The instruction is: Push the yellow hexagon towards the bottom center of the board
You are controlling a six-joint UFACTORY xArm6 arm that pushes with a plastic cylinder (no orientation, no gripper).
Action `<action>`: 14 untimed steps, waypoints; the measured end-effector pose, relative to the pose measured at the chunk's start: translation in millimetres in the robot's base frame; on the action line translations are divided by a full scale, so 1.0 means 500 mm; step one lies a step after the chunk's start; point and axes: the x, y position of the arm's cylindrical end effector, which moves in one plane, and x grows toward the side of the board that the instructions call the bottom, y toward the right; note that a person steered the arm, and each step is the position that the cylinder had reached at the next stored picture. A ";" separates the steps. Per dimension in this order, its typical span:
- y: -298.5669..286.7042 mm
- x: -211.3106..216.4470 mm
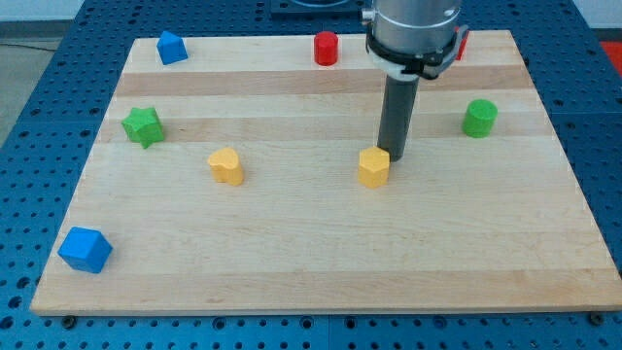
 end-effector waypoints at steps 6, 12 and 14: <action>-0.126 0.045; -0.186 0.057; -0.170 0.058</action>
